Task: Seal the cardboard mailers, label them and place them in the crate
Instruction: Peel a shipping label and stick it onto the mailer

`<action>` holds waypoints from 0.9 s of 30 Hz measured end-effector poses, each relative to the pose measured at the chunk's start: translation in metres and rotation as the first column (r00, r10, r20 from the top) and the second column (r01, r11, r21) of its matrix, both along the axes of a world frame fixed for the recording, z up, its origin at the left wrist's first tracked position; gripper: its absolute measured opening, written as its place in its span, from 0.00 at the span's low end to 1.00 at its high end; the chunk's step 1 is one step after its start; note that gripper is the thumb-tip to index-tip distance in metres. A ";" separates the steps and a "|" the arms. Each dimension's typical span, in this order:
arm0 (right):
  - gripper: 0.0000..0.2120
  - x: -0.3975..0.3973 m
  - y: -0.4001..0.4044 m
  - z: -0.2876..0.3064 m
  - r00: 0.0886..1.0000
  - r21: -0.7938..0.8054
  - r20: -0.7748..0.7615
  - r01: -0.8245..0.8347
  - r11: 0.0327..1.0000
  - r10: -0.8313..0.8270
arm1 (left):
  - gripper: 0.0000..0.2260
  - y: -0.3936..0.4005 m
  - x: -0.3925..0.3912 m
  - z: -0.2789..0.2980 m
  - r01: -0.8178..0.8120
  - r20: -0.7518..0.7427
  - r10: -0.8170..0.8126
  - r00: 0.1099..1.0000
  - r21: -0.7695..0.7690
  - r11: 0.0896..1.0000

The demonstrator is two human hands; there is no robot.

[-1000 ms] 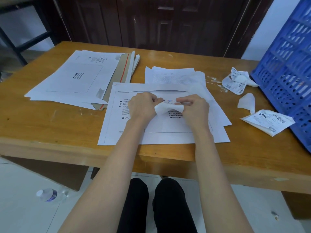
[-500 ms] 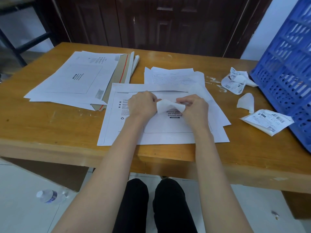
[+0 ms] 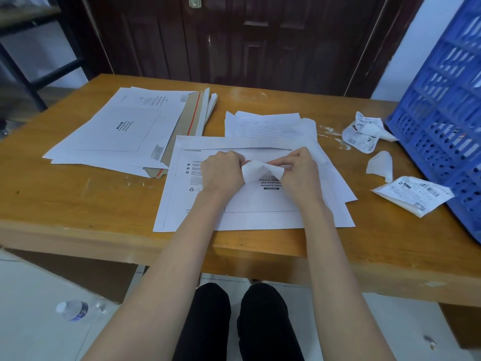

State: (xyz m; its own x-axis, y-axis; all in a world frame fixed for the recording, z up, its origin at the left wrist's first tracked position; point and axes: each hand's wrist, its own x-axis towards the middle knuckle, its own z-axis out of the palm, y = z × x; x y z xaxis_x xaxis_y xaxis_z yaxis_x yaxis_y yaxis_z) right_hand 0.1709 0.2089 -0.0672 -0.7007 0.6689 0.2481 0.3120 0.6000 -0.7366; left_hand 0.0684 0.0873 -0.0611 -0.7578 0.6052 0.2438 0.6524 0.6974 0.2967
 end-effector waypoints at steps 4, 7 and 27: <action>0.08 0.003 0.000 0.003 1.000 0.034 0.013 -0.004 0.999 0.004 | 0.13 -0.002 0.002 0.001 -0.040 0.059 0.037 0.998 0.062 0.997; 0.07 0.009 0.000 0.006 0.999 0.042 0.013 -0.032 0.999 0.032 | 0.16 -0.001 0.001 -0.001 -0.079 0.119 0.065 0.991 0.120 0.990; 0.10 0.013 0.002 0.011 0.996 -0.149 0.001 -0.087 0.985 0.089 | 0.07 -0.013 0.006 0.006 0.205 0.183 -0.258 0.949 0.269 0.941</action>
